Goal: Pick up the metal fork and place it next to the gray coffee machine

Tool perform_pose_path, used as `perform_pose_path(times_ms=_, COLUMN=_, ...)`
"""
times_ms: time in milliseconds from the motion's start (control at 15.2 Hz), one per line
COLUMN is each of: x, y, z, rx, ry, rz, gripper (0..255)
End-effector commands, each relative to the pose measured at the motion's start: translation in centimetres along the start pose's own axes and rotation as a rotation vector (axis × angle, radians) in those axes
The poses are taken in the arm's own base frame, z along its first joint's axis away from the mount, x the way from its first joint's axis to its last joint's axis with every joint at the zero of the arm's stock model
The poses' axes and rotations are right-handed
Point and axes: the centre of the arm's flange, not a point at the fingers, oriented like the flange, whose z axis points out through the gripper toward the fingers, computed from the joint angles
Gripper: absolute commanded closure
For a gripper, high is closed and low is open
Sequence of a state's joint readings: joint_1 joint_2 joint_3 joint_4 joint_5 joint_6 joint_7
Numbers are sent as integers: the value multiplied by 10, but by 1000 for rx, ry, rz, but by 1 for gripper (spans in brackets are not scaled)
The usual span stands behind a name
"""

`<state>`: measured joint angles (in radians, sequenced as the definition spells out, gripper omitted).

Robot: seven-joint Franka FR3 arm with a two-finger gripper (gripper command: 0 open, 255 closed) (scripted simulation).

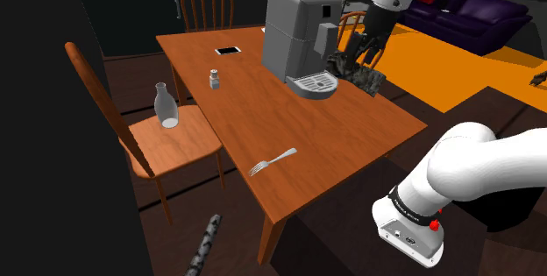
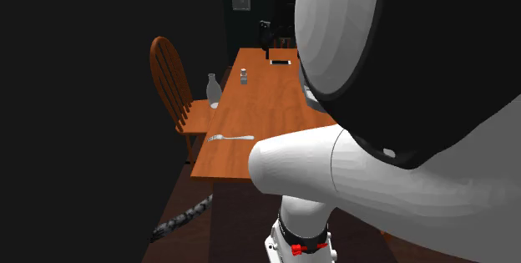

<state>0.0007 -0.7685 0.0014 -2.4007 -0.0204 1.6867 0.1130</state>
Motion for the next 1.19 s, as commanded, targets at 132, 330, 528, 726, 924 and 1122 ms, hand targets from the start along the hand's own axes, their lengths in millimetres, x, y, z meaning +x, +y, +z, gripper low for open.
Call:
perform_pose_path(times_ms=132, x=7, y=-12, z=22, rx=2, ry=8, rz=-73, gripper=0)
perform_pose_path(times_ms=330, x=17, y=-31, z=54, rx=4, ry=19, rz=-183, gripper=0)
perform_pose_path(times_ms=528, x=25, y=-51, z=87, rx=6, ry=30, rz=-292, gripper=0)
perform_pose_path(times_ms=726, x=31, y=-71, z=119, rx=9, ry=42, rz=-402, gripper=0)
perform_pose_path(times_ms=924, x=35, y=-93, z=151, rx=11, ry=53, rz=-512, gripper=0)
perform_pose_path(times_ms=1122, x=37, y=-115, z=184, rx=14, ry=64, rz=-621, gripper=0)
